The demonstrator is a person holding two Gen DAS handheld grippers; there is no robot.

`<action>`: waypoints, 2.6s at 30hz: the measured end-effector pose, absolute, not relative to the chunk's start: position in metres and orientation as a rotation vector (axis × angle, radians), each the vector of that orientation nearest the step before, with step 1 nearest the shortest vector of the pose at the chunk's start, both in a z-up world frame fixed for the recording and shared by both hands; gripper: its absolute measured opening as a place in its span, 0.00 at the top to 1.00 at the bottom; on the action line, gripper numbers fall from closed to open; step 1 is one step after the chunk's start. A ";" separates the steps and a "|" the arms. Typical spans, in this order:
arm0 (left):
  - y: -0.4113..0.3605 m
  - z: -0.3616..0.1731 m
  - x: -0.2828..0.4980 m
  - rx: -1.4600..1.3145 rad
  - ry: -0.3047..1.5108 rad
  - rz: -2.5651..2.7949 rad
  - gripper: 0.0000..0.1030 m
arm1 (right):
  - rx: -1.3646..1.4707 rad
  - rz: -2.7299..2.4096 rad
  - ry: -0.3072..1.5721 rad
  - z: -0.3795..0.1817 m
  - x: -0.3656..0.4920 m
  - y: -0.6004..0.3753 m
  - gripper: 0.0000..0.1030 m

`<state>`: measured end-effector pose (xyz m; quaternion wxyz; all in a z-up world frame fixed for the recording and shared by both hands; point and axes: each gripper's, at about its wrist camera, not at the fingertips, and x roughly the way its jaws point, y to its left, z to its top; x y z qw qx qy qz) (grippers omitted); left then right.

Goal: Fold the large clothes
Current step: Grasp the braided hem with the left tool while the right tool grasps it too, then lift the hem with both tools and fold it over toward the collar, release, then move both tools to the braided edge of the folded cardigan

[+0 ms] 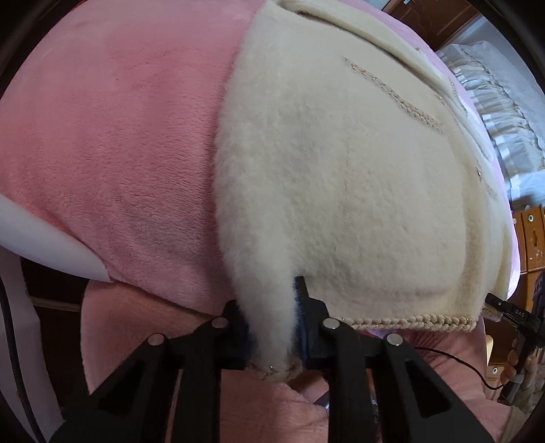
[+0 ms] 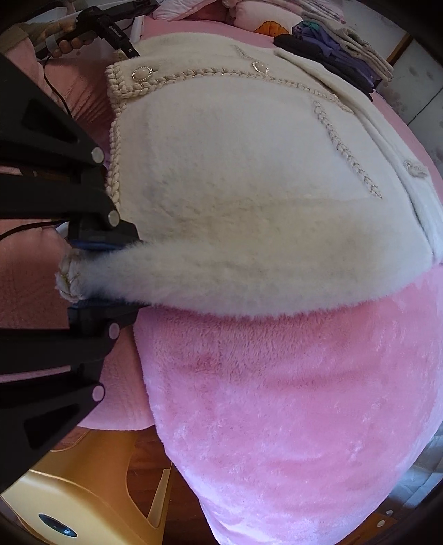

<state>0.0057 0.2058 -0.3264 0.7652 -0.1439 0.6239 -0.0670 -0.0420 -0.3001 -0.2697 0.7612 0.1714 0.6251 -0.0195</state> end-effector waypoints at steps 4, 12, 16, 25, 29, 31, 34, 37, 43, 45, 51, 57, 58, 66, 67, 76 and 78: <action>0.213 -0.309 0.005 -0.369 1.375 -0.200 0.94 | 0.337 -0.001 1.362 -0.250 -0.043 -0.298 0.92; 0.252 -0.254 -0.006 -0.754 1.195 -0.340 0.94 | 0.474 0.238 1.108 -0.155 -0.057 -0.324 0.93; 0.255 -0.227 0.002 -0.907 1.071 -0.377 0.94 | 0.598 0.290 0.973 -0.118 -0.049 -0.343 0.93; 0.251 -0.164 0.044 -0.990 0.891 -0.344 0.94 | 0.710 0.330 0.816 -0.074 -0.019 -0.339 0.93; 0.249 -0.140 0.079 -0.982 0.860 -0.302 0.94 | 0.766 0.327 0.754 -0.066 0.005 -0.348 0.93; 0.257 -0.129 0.103 -0.981 0.835 -0.267 0.94 | 0.768 0.317 0.735 -0.060 0.023 -0.352 0.93; 0.261 -0.119 0.144 -0.985 0.799 -0.211 0.94 | 0.780 0.285 0.712 -0.050 0.061 -0.359 0.93; 0.263 -0.119 0.190 -0.976 0.774 -0.148 0.94 | 0.800 0.240 0.687 -0.044 0.109 -0.369 0.93; 0.239 -0.134 0.310 -0.806 0.802 -0.053 0.94 | 0.777 0.112 0.701 -0.065 0.227 -0.377 0.93; 0.225 -0.153 0.345 -0.720 0.836 -0.036 0.94 | 0.767 0.077 0.727 -0.083 0.263 -0.376 0.93; 0.204 -0.224 0.406 -0.585 0.991 0.084 0.89 | 0.737 -0.084 0.893 -0.164 0.345 -0.368 0.90; 0.227 -0.246 0.409 -0.695 1.054 -0.040 0.70 | 0.716 -0.113 1.029 -0.194 0.355 -0.368 0.70; 0.231 -0.244 0.408 -0.696 1.053 -0.052 0.59 | 0.701 -0.099 1.034 -0.190 0.352 -0.369 0.69; 0.244 -0.199 0.385 -0.416 0.946 -0.044 0.32 | 0.610 -0.024 0.916 -0.141 0.317 -0.384 0.42; 0.242 -0.198 0.386 -0.364 0.947 -0.042 0.32 | 0.562 -0.037 0.901 -0.138 0.315 -0.384 0.40; 0.195 -0.220 0.419 -0.112 0.988 -0.073 0.32 | 0.271 -0.070 1.004 -0.176 0.355 -0.356 0.40; 0.190 -0.229 0.429 -0.115 0.996 -0.070 0.32 | 0.244 -0.085 1.020 -0.186 0.368 -0.353 0.40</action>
